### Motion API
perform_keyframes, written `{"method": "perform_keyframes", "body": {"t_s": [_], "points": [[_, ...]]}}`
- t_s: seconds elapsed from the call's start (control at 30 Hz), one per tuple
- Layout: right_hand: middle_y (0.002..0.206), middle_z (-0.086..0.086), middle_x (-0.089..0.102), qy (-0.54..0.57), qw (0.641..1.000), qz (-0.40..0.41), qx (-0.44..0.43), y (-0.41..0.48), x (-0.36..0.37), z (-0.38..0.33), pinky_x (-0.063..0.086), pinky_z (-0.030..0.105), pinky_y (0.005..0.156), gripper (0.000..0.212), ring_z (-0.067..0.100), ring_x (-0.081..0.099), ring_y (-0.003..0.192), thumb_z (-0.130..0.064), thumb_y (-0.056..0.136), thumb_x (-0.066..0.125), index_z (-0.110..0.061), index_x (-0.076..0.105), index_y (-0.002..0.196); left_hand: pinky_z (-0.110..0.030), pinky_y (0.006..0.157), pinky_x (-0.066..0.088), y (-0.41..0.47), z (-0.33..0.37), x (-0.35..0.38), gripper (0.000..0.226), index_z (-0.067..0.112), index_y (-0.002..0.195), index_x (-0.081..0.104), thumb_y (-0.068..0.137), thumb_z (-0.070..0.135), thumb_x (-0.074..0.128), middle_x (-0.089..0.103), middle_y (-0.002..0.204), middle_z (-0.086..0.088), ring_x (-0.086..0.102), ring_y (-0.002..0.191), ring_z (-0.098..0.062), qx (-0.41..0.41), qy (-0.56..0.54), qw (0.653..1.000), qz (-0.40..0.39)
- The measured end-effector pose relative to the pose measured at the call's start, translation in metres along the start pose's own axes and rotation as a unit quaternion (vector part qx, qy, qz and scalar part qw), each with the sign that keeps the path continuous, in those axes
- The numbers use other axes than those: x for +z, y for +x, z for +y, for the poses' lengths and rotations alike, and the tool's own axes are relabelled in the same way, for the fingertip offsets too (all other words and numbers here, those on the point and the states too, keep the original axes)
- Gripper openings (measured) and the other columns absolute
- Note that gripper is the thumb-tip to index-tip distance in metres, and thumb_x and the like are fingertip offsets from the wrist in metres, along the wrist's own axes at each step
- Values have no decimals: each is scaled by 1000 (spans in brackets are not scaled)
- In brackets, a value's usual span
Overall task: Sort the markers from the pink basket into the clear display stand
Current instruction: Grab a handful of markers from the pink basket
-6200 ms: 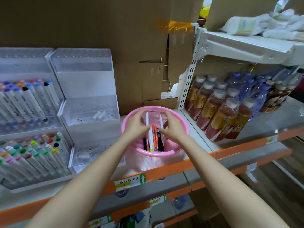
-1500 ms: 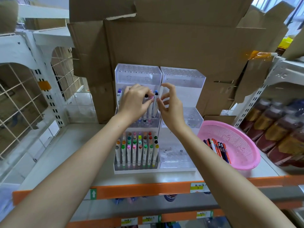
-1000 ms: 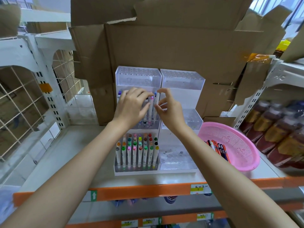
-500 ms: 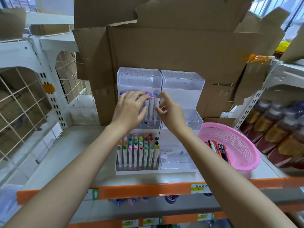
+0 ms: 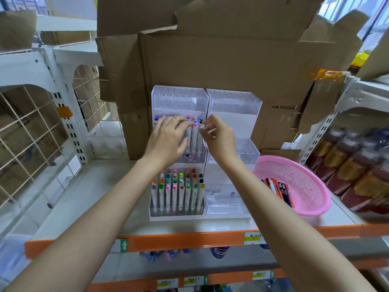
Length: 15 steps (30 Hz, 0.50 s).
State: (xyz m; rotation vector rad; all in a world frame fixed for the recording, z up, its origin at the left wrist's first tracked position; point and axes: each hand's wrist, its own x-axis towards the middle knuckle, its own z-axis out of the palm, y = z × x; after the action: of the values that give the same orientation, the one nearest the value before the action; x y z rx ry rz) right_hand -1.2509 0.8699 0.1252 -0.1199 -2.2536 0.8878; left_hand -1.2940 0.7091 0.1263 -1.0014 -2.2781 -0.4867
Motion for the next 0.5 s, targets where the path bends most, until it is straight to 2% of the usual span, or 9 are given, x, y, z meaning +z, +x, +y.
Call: {"method": "perform_keyframes", "body": {"t_s": [0.13, 0.27, 0.37, 0.5], "points": [[88, 1, 64, 6, 999, -35, 7, -4, -4, 0, 55, 42, 71, 28, 20, 62, 78, -22, 88, 69, -20, 52, 110, -42, 111, 27, 0, 3, -4, 44, 18, 132, 52, 88, 21, 59, 54, 130, -4, 46, 124, -23, -1, -1, 1000, -5], [110, 5, 64, -26, 998, -65, -1, -13, -18, 2, 52, 40, 79, 52, 24, 61, 99, -31, 88, 68, -21, 41, 131, -43, 113, 25, 1, 11, -5, 50, 16, 136, 48, 88, 23, 60, 52, 134, -5, 45, 127, -24, 17, 16, 1000, -12], [126, 7, 58, -94, 991, -95, -19, -20, -35, 14, 46, 38, 81, 56, 28, 55, 111, -37, 90, 63, -23, 38, 138, -45, 114, 24, 3, 26, -1, 53, 15, 138, 47, 88, 28, 60, 49, 139, -7, 42, 130, -24, 25, 29, 999, -15], [135, 5, 52, -154, 983, -99, -17, -33, -66, 39, 44, 37, 91, 59, 24, 48, 123, -42, 90, 61, -21, 39, 141, -49, 108, 32, 5, 62, 13, 51, 11, 129, 55, 82, 27, 67, 53, 134, -13, 49, 124, -30, 27, 54, 998, -9]]}}
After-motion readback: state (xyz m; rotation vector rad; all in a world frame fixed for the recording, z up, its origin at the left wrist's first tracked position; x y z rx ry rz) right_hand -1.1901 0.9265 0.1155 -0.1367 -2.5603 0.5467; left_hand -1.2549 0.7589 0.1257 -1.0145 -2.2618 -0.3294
